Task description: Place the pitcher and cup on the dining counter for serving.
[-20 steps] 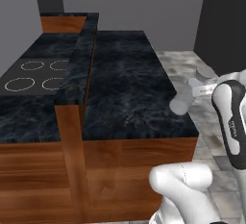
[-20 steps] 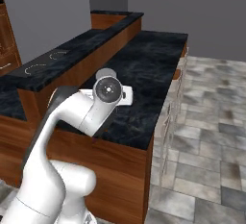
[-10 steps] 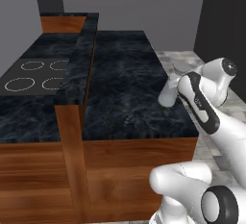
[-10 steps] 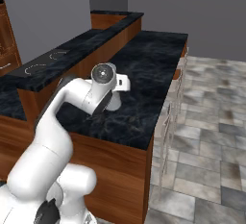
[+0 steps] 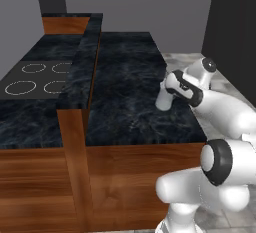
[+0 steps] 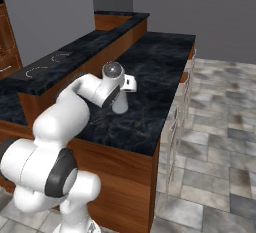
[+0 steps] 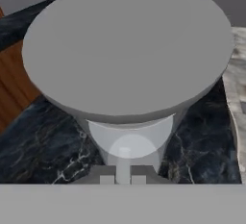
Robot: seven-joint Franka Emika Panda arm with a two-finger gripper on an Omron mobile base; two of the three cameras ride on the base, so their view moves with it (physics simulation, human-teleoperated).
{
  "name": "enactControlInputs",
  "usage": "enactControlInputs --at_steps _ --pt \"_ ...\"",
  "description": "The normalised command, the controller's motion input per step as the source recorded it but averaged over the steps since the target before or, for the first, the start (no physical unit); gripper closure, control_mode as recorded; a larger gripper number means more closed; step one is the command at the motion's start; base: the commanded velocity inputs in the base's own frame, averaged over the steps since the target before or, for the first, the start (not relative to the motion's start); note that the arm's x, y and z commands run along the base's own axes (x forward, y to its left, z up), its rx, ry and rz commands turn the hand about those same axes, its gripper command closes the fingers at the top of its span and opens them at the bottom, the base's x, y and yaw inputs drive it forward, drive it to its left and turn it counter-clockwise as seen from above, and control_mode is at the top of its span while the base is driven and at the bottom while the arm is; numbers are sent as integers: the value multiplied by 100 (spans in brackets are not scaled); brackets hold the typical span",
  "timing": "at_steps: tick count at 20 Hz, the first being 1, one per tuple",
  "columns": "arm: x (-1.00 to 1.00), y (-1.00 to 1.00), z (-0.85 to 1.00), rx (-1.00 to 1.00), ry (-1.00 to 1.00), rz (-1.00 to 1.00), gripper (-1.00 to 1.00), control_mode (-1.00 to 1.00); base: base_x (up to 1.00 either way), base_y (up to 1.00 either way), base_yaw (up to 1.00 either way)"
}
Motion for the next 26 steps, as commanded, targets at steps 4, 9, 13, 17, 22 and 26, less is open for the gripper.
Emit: enactControlInputs --at_steps 4,9,13,17,22,26 --pt "34 0 -64 2 14 0 100 -100 0 0 0" --pt "10 0 -64 1 4 0 100 -100 0 0 0" --pt "1 0 -54 0 0 0 100 -100 0 0 0" --pt "0 0 -39 0 -2 0 100 -100 0 0 0" --pt "0 1 -5 0 0 0 -100 -100 0 0 0" --pt "0 1 6 0 5 0 -100 -100 0 0 0"
